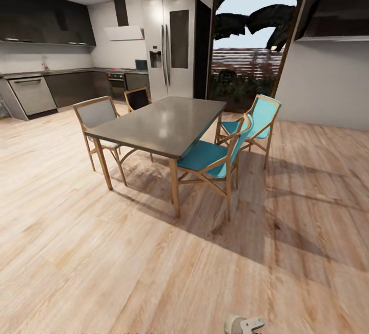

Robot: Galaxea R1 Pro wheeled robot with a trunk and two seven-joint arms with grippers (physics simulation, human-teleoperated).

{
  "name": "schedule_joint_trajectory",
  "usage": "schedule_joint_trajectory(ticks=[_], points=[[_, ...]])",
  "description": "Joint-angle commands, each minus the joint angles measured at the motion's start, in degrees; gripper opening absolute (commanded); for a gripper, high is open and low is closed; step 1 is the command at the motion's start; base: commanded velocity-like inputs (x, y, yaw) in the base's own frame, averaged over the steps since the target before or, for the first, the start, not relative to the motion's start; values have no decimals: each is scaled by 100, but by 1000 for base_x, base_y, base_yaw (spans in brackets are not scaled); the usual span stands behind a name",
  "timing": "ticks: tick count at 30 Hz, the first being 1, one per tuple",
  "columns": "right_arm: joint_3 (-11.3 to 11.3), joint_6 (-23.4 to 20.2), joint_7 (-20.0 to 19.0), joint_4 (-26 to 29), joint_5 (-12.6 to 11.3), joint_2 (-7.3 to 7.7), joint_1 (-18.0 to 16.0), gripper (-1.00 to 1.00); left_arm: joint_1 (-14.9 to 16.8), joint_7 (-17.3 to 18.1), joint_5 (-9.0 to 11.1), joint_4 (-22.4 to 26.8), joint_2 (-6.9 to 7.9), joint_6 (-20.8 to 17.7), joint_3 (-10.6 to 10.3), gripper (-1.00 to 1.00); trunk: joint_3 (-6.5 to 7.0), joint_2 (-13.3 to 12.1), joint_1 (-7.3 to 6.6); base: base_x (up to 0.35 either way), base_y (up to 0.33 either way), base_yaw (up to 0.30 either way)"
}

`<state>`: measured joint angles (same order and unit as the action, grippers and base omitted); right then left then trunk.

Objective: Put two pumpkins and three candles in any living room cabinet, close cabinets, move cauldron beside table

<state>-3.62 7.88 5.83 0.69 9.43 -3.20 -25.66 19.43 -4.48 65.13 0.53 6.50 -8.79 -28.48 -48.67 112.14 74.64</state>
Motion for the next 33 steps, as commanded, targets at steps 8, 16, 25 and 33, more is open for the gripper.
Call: schedule_joint_trajectory(ticks=[8, 16, 25, 33], points=[[11, 29, -2, 1, 6, -13, 0, -100, 0, 3, 0, 0, 0, 0, 0, 100, -1, 0, 0, 0, 0, 289], [11, 29, -3, 1, 6, -14, 0, -100, 0, 3, 0, 0, 0, 0, 0, 100, -1, 0, 0, 0, 0, 293], [11, 29, -3, 1, 6, -14, 0, -100, 0, 3, 0, 0, 0, 0, 0, 100, -1, 0, 0, 0, 0, 293], [11, 29, -3, 1, 6, -14, 0, -100, 0, 0, 0, 0, 0, 0, 0, 100, -1, 0, 0, 0, 0, 293]])
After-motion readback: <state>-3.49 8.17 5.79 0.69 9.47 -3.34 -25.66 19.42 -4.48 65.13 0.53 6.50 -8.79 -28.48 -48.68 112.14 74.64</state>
